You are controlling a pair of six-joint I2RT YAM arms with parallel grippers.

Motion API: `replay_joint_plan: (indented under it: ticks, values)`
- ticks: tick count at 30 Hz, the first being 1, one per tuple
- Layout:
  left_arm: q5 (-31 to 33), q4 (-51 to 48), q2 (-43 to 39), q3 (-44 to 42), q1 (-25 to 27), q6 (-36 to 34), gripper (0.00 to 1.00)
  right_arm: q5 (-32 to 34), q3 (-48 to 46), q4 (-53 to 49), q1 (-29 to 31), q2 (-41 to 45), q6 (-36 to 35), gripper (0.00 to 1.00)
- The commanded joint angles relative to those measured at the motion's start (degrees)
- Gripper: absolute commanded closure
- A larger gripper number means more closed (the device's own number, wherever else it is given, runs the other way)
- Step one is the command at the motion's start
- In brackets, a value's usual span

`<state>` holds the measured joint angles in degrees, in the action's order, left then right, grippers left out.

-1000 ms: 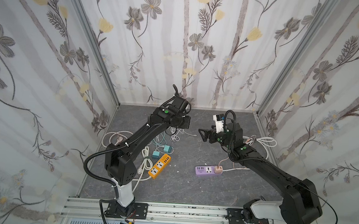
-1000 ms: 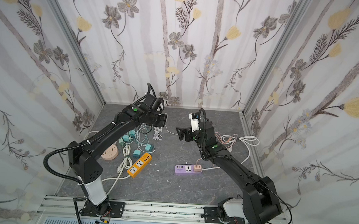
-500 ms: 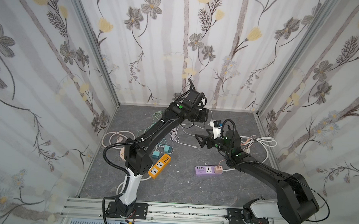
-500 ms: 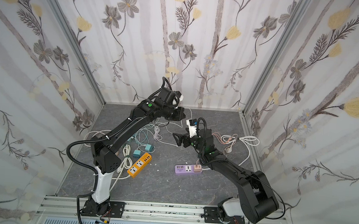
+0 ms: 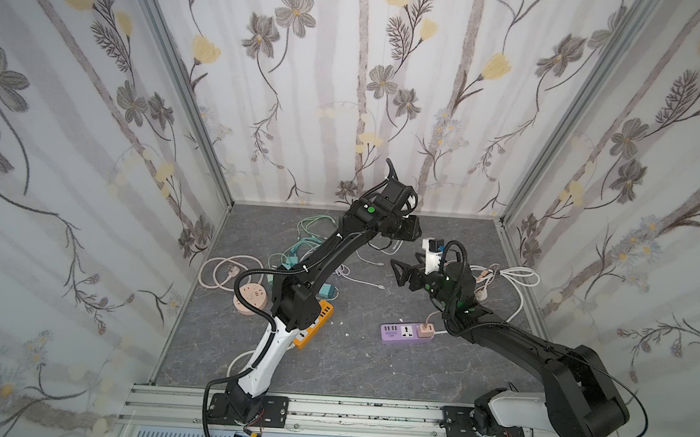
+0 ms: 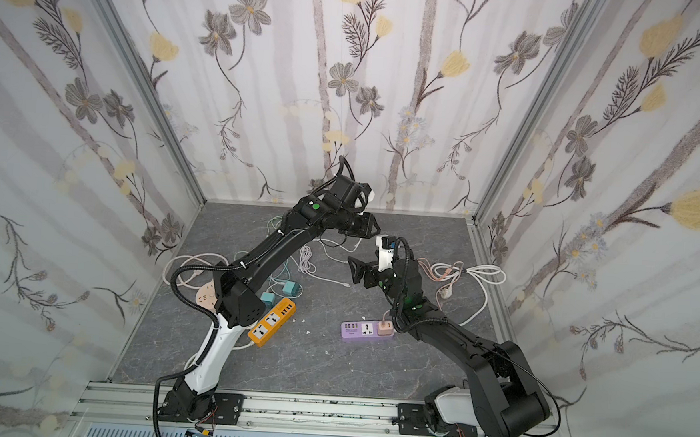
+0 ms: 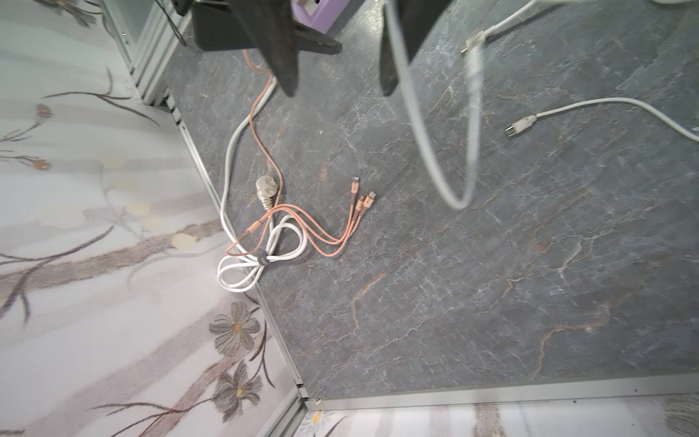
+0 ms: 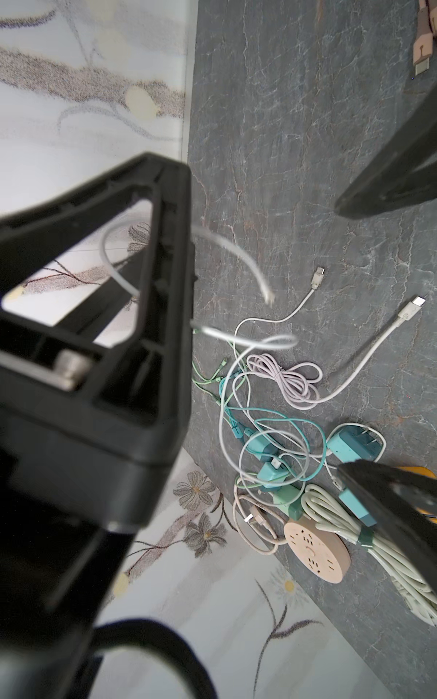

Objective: Insert the plug

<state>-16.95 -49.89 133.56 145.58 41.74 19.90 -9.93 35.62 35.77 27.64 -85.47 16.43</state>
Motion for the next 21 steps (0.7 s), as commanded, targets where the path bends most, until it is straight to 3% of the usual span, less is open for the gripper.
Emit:
replay_joint_plan:
  ticks: [1,3,7,11,14,21]
  values:
    - [5.79,-5.04,-0.75,0.30,-0.47,-7.86,0.37,1.52,-0.49,1.91,-0.03,0.86,0.36,0.01]
    - [7.53,-6.29,-3.66,-2.23,-0.77,-12.32,0.22,2.64,-0.56,0.89,0.02,1.40,-0.13,0.01]
    - [11.79,-1.96,-14.96,-17.90,-1.92,-18.95,0.00,5.55,-0.54,-1.65,-0.03,2.04,-1.39,0.01]
    - [15.06,-2.77,-24.45,-30.15,-5.78,-20.56,0.00,10.89,-0.49,-4.21,-0.04,2.72,-1.48,0.01]
    - [13.99,-6.32,-28.65,-36.30,-10.25,-19.65,0.00,14.06,0.00,-6.20,-0.13,2.94,-1.53,0.01]
    - [21.44,-10.37,-32.50,-46.95,-19.23,-13.44,0.02,13.45,2.53,-10.06,-0.21,2.80,-3.07,0.01]
